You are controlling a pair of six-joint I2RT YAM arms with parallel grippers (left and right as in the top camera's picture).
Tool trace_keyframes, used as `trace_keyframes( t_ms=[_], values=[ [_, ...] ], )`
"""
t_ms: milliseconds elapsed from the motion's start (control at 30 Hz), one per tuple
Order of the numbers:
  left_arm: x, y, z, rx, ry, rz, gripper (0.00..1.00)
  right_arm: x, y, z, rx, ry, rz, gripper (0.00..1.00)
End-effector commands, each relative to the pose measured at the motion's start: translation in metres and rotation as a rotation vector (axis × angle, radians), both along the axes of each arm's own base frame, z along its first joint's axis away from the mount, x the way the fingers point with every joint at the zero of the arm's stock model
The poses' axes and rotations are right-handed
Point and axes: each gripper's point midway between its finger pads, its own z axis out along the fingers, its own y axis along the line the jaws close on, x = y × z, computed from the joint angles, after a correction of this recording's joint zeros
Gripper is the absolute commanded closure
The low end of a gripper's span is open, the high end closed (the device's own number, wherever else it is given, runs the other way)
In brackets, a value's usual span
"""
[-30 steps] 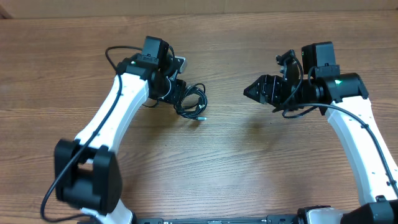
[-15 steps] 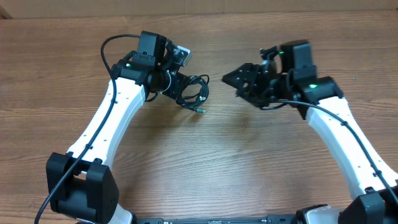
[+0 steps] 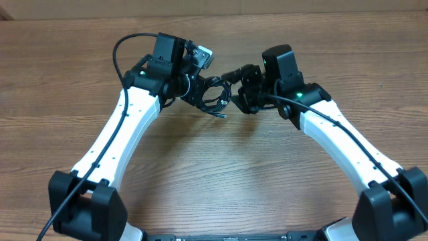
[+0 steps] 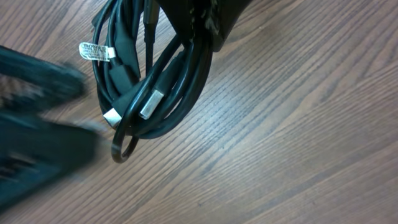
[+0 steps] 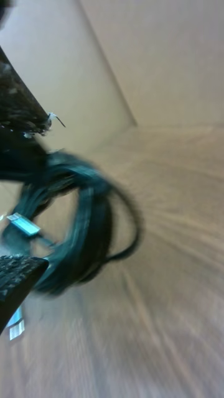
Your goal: Untangle cables
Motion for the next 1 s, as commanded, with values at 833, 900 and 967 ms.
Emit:
trace_keyframes(
  t_ms=[833, 900, 967],
  values=[
    [-0.007, -0.010, 0.033, -0.018, -0.070, -0.007, 0.96, 0.000, 0.026, -0.013, 0.071, 0.049, 0.029, 0.85],
    [0.002, 0.002, 0.033, -0.017, -0.066, 0.097, 0.96, -0.002, 0.025, -0.016, 0.064, 0.064, 0.028, 0.87],
    [0.008, 0.012, 0.033, -0.033, -0.050, 0.201, 0.96, -0.003, 0.024, -0.017, 0.060, 0.068, 0.030, 0.94]
  ],
)
